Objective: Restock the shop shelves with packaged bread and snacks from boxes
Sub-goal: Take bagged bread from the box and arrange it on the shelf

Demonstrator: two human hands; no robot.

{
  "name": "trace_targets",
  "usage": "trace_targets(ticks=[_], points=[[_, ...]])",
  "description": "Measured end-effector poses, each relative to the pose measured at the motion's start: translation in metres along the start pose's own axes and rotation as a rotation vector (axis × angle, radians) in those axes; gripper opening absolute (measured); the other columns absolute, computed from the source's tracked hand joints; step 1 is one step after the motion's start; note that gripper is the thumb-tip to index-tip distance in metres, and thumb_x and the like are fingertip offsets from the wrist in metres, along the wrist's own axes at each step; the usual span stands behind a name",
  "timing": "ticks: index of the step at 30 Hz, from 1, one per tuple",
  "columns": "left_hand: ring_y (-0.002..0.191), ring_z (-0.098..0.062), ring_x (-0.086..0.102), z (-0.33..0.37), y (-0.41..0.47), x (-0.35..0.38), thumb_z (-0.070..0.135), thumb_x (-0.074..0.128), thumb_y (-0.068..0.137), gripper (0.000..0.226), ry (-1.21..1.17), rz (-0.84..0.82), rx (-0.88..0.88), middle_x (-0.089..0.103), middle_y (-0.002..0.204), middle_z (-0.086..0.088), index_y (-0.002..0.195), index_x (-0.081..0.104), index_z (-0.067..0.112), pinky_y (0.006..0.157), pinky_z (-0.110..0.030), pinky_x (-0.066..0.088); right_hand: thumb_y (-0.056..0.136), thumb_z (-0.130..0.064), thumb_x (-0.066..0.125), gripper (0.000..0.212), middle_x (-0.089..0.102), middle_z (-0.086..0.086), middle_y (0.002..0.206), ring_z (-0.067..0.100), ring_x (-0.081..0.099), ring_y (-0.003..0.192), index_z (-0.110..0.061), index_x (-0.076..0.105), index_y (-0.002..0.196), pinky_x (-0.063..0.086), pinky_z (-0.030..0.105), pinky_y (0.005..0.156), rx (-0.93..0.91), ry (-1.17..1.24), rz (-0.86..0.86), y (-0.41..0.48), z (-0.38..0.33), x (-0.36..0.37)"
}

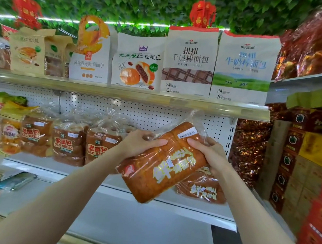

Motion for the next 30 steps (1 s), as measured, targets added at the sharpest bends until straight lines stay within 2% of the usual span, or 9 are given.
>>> trace_targets(ticks=[3, 6, 8, 10, 15, 19, 22, 25, 30], points=[[0.104, -0.021, 0.065, -0.014, 0.001, -0.002, 0.096, 0.051, 0.049, 0.107, 0.206, 0.164, -0.027, 0.067, 0.117, 0.000, 0.127, 0.056, 0.023, 0.099, -0.047, 0.047, 0.045, -0.032, 0.088, 0.065, 0.072, 0.009, 0.101, 0.025, 0.072, 0.089, -0.017, 0.059, 0.102, 0.058, 0.036, 0.077, -0.002, 0.084, 0.064, 0.001, 0.005, 0.000], [0.136, -0.031, 0.036, -0.023, -0.012, -0.006, 0.092, 0.048, 0.049, 0.114, 0.224, 0.380, -0.102, 0.041, 0.145, -0.006, 0.141, 0.037, 0.026, 0.112, -0.057, 0.024, 0.043, -0.032, 0.090, 0.077, 0.072, 0.011, 0.105, 0.026, 0.072, 0.090, -0.014, 0.057, 0.110, 0.058, 0.043, 0.083, -0.005, 0.197, 0.142, 0.000, 0.011, -0.001], [0.140, -0.030, 0.029, -0.037, -0.021, -0.003, 0.080, 0.066, 0.058, 0.123, -0.113, 0.456, -0.185, 0.027, 0.153, -0.008, 0.152, 0.014, 0.020, 0.113, -0.052, 0.025, 0.052, -0.029, 0.090, 0.073, 0.072, 0.010, 0.102, 0.025, 0.072, 0.088, -0.012, 0.056, 0.114, 0.059, 0.042, 0.079, 0.001, 0.271, 0.186, -0.001, 0.017, -0.001], [0.130, -0.024, 0.044, -0.051, -0.026, 0.010, 0.064, 0.078, 0.064, 0.127, -0.579, 0.402, -0.233, 0.037, 0.147, 0.000, 0.154, 0.001, 0.018, 0.107, -0.044, 0.036, 0.064, -0.025, 0.087, 0.061, 0.073, 0.008, 0.097, 0.022, 0.072, 0.083, -0.011, 0.056, 0.115, 0.059, 0.036, 0.068, 0.018, 0.353, 0.214, -0.002, 0.023, 0.002], [0.109, -0.020, 0.059, -0.070, -0.028, 0.023, 0.055, 0.075, 0.069, 0.086, -0.747, 0.389, -0.278, 0.058, 0.129, -0.003, 0.135, 0.040, 0.014, 0.096, -0.037, 0.048, 0.071, -0.025, 0.083, 0.057, 0.071, 0.011, 0.100, 0.024, 0.071, 0.086, -0.013, 0.053, 0.118, 0.059, 0.037, 0.070, 0.041, 0.367, 0.162, -0.001, 0.036, 0.018], [0.101, -0.015, 0.059, -0.075, -0.028, 0.010, 0.041, 0.072, 0.083, 0.058, -0.644, 0.493, -0.197, 0.061, 0.117, -0.001, 0.126, 0.048, 0.012, 0.080, -0.023, 0.048, 0.082, -0.032, 0.073, 0.062, 0.063, 0.002, 0.112, 0.021, 0.068, 0.094, -0.025, 0.036, 0.131, 0.054, 0.047, 0.090, 0.022, 0.201, 0.092, 0.001, 0.042, 0.028], [0.084, -0.007, 0.059, -0.083, -0.023, 0.006, 0.033, 0.071, 0.086, 0.041, -0.599, 0.523, -0.162, 0.061, 0.098, 0.006, 0.114, 0.048, 0.015, 0.057, -0.010, 0.046, 0.087, -0.041, 0.066, 0.076, 0.053, -0.001, 0.120, 0.017, 0.063, 0.097, -0.029, 0.020, 0.147, 0.054, 0.039, 0.089, -0.032, 0.018, 0.071, 0.008, 0.049, 0.034], [0.088, -0.009, 0.062, -0.087, -0.018, 0.004, 0.032, 0.072, 0.085, 0.037, -0.605, 0.525, -0.141, 0.061, 0.095, 0.008, 0.109, 0.048, 0.019, 0.060, -0.013, 0.046, 0.091, -0.045, 0.060, 0.065, 0.052, -0.003, 0.125, 0.008, 0.060, 0.092, -0.030, 0.028, 0.145, 0.053, 0.026, 0.077, -0.051, -0.068, 0.056, 0.012, 0.055, 0.038], [0.090, -0.005, 0.061, -0.118, 0.004, 0.003, 0.028, 0.072, 0.085, 0.037, -0.552, 0.474, -0.104, 0.062, 0.098, 0.012, 0.112, 0.047, 0.026, 0.072, -0.017, 0.049, 0.054, -0.091, 0.058, 0.094, 0.037, -0.001, 0.148, 0.025, 0.042, 0.133, -0.051, 0.038, 0.137, 0.040, 0.056, 0.106, 0.001, -0.205, 0.106, 0.035, 0.096, 0.047]])
Point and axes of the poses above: each hand's wrist, its own y-axis towards the middle knuckle, its own x-axis out of the palm, z = x × y, the point moved 5 cm from there along y, towards the middle knuckle
